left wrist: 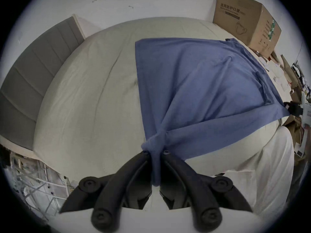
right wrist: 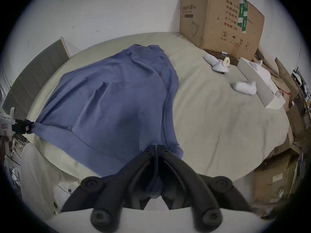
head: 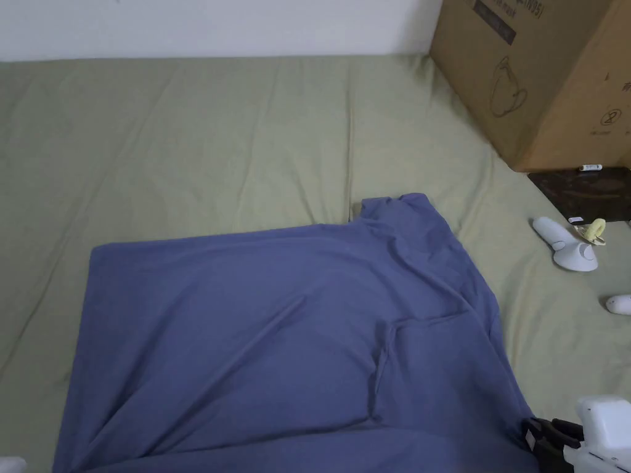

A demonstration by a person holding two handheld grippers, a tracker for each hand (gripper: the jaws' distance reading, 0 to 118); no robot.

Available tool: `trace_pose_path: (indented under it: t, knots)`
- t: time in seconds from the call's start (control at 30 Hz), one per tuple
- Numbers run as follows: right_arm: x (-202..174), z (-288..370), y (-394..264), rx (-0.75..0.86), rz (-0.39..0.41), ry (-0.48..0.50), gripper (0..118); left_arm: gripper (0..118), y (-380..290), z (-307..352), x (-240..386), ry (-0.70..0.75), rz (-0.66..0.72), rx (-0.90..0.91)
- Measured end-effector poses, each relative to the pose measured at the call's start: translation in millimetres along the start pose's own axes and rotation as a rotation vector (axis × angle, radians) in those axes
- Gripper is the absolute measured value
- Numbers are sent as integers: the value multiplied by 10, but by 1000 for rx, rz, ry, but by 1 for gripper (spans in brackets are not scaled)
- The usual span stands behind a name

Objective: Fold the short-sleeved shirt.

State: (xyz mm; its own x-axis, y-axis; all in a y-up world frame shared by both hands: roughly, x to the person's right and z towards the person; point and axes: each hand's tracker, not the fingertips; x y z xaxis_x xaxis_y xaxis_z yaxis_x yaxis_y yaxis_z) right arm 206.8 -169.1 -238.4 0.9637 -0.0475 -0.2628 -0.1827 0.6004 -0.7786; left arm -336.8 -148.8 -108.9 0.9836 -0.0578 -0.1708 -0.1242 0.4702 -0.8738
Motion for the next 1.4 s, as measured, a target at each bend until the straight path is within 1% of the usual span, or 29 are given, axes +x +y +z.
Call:
trace_pose_path:
  t: [0.03,0.07,0.1,0.13,0.17,0.2,0.23,0.3,0.43,0.5,0.53,0.57,0.6,0.63,0.67,0.7,0.73,0.77,0.8,0.83,0.9,1.03,1.1,1.23,1.27,1.3,1.33,1.37,1.4]
  knots:
    - [-8,-15,-18,-2,-4,-1,7,39,-18,-23,-14,-13,11,0]
    - [-26,-17,-24,-1,5,-12,32,84,-26,-30,-35,-27,15,-5]
    - [-45,6,-28,13,18,-36,83,118,-26,-26,-66,-32,16,-9]
    - [-63,67,-21,41,32,-70,118,110,-48,-4,-69,-50,22,-28]
    - [-75,127,-14,34,32,-58,116,106,-90,155,-112,-46,30,-14]
    - [-88,283,-8,52,40,-38,116,107,-50,293,-139,-87,55,56]
    - [-129,485,76,144,40,-16,116,108,-40,436,-176,-63,88,62]
    - [-179,750,98,246,38,-64,116,108,-59,694,-216,-29,125,95]
    - [-393,1376,213,518,61,-102,118,114,68,1463,-190,-22,199,294]
    - [-476,1601,266,598,53,-77,118,107,134,1774,-109,-13,218,398]
    - [-529,1705,293,628,32,-75,118,104,114,1817,-184,-4,225,464]
    - [-577,1776,316,638,11,-68,118,104,142,1913,-145,40,230,507]
    - [-602,1825,332,630,0,-53,117,88,165,1984,-107,70,232,544]
    - [-633,1862,332,638,-9,-46,111,43,189,2022,-51,114,219,568]
    - [-657,1887,321,661,-4,-29,85,0,239,2038,4,174,185,570]
    - [-703,1894,314,668,5,-40,23,0,247,2019,38,217,181,595]
    - [-754,1876,319,712,-9,-130,0,0,288,2042,49,213,192,643]
    - [-685,1727,188,730,-28,-110,0,0,356,2040,40,178,171,606]
    - [-668,1744,238,672,-22,-18,0,0,384,2025,50,162,160,593]
    - [-691,1767,280,649,-32,-12,0,0,411,2009,70,149,171,618]
    - [-715,1670,239,680,-5,-53,0,0,533,1940,93,116,166,625]
    - [-772,1649,473,669,-6,-26,0,0,951,1635,250,97,134,600]
    - [-814,1612,546,671,4,-29,0,0,1228,1302,142,63,117,583]
    - [-860,1514,667,665,37,-48,0,0,2003,479,-45,24,137,455]
    - [-859,1482,690,659,40,-53,0,2,2195,245,-122,10,161,431]
    - [-857,1447,710,653,41,-61,0,22,2354,33,-201,-9,200,383]
    - [-849,1405,731,643,39,-71,0,84,2516,-252,-252,-30,233,341]
    - [-837,1362,764,632,32,-83,0,118,2678,-513,-297,-71,253,279]
    - [-827,1318,787,621,29,-89,0,112,2809,-733,-326,-50,234,239]
